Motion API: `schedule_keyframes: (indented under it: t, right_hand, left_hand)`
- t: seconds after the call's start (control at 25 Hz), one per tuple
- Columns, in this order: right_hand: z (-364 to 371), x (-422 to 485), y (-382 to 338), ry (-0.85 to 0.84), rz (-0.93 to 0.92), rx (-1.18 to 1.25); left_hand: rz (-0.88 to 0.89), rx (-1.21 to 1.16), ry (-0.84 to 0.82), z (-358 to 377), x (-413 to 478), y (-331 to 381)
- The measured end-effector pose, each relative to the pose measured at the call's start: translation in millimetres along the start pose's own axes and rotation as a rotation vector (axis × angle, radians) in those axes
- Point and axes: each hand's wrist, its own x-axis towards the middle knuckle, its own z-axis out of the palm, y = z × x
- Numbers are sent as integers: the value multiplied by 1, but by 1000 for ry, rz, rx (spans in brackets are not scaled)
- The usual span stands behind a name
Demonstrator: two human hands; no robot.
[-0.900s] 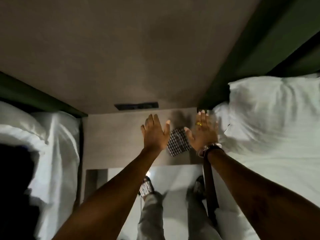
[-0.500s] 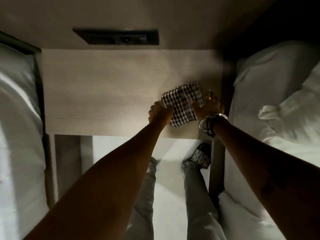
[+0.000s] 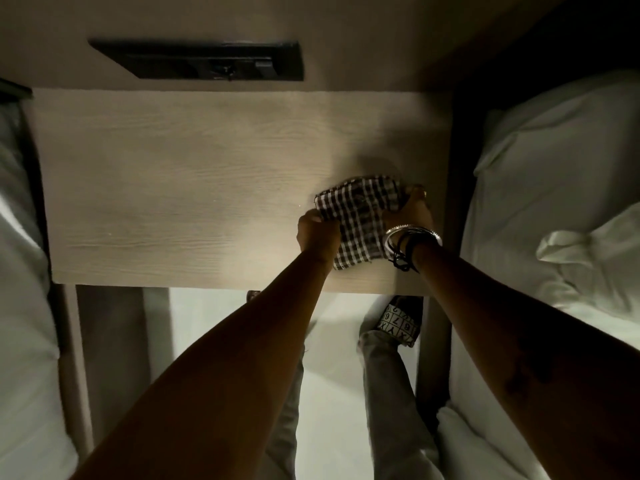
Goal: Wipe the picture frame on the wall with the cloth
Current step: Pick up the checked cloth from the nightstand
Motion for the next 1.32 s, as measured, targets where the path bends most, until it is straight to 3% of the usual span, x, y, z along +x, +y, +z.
schedule_keyframes:
  t: [0.16,0.28,0.52,0.76,1.2,1.32]
  right_hand:
    - [-4,3,-11,-210,154,256]
    - [-18,-5,-26,-254,223,505]
    - [-88,-67,-73,-356,156,711]
    - [-189,-195,-148,-257,-104,906]
    - [-335,-372,-257,-681,-383,1470]
    - [-356,-392,-263,-751,-469,1524]
  left_hand:
    - [-28,-37,-104,-8,-7,14]
    - [12,-98,-180,-18,-21,33]
    - [375,-115,-125,-61,-100,97]
    - [749,11,-103,-134,-264,183]
    - [1403,344,11,-174,-496,295]
    - [1413,175,-85,-184,-524,308]
